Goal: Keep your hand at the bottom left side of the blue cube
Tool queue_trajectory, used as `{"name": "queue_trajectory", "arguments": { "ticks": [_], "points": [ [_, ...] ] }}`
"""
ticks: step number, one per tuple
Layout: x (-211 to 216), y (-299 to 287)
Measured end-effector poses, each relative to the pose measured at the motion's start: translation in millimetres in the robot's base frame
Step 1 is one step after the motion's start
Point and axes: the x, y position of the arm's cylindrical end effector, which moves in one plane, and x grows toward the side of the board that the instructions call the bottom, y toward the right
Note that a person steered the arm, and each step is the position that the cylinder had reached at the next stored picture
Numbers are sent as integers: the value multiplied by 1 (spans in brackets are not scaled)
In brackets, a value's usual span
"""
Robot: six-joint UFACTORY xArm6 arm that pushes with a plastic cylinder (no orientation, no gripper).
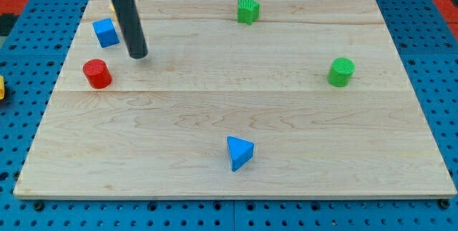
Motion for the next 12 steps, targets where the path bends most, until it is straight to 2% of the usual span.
{"name": "queue_trajectory", "arguments": {
  "ticks": [6,12],
  "points": [
    [0,-13],
    [-1,-58]
  ]
}}
